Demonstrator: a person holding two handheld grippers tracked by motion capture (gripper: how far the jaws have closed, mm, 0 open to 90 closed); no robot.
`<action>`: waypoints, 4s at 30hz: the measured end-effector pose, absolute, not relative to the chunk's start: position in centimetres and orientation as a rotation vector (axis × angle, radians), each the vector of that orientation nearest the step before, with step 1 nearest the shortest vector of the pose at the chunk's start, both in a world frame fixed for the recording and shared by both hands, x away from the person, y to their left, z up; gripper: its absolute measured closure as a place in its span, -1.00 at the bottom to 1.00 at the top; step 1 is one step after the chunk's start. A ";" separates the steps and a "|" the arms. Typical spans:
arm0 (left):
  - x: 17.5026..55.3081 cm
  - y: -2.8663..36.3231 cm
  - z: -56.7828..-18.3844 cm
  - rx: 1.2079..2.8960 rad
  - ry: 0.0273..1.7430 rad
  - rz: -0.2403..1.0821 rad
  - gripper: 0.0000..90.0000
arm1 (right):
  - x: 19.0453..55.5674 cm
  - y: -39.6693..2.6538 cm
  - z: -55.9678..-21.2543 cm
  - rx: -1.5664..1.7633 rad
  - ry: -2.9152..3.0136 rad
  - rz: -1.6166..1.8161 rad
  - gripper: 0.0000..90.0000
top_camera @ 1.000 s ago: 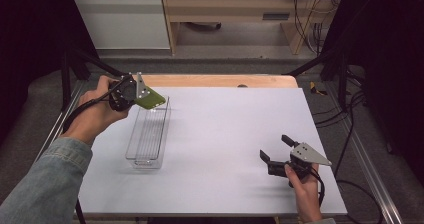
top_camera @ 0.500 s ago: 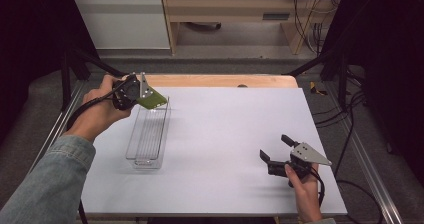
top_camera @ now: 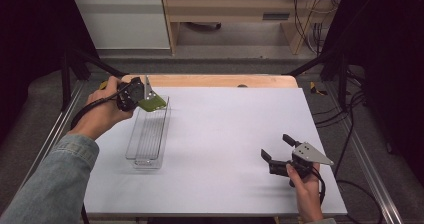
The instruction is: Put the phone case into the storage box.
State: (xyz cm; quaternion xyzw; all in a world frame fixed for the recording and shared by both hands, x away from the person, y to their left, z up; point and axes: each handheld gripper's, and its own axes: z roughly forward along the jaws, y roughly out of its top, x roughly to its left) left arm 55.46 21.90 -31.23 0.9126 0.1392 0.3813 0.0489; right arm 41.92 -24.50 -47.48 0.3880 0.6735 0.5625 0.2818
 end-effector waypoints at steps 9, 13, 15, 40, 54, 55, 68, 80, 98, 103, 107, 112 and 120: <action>55.6 21.7 -31.4 2.791 0.406 1.162 0.75 | 41.9 -24.5 -47.5 1.041 1.806 1.507 -0.90; 55.6 21.6 -31.6 2.807 0.390 1.156 0.75 | 41.9 -24.5 -47.5 1.039 1.806 1.507 -0.90; 55.6 21.5 -31.8 2.812 0.386 1.155 0.75 | 41.9 -24.5 -47.5 1.040 1.808 1.506 -0.90; 56.6 21.3 -33.5 2.855 0.357 1.125 0.75 | 42.0 -24.4 -47.6 1.039 1.815 1.501 -0.90; 56.8 21.1 -33.4 2.869 0.339 1.122 0.75 | 42.0 -24.4 -47.6 1.041 1.815 1.501 -0.90; 56.8 21.1 -33.5 2.869 0.336 1.121 0.75 | 42.0 -24.4 -47.6 1.041 1.815 1.501 -0.90; 57.0 21.2 -33.7 2.878 0.332 1.099 0.75 | 42.0 -24.4 -47.7 1.041 1.816 1.502 -0.90; 57.6 21.1 -34.0 2.887 0.327 1.078 0.75 | 42.1 -24.3 -47.8 1.036 1.825 1.495 -0.90; 58.9 20.7 -34.3 2.922 0.299 1.060 0.75 | 42.1 -24.3 -47.8 1.040 1.829 1.502 -0.90; 59.0 20.7 -34.2 2.924 0.301 1.054 0.75 | 42.1 -24.3 -47.8 1.041 1.831 1.502 -0.90; 58.9 20.8 -34.2 2.925 0.299 1.048 0.75 | 42.1 -24.3 -47.8 1.041 1.831 1.501 -0.90; 58.9 20.9 -34.2 2.927 0.298 1.041 0.75 | 42.2 -24.3 -47.9 1.040 1.833 1.501 -0.90; 59.1 20.9 -34.3 2.933 0.294 1.037 0.75 | 42.2 -24.3 -47.9 1.040 1.833 1.501 -0.90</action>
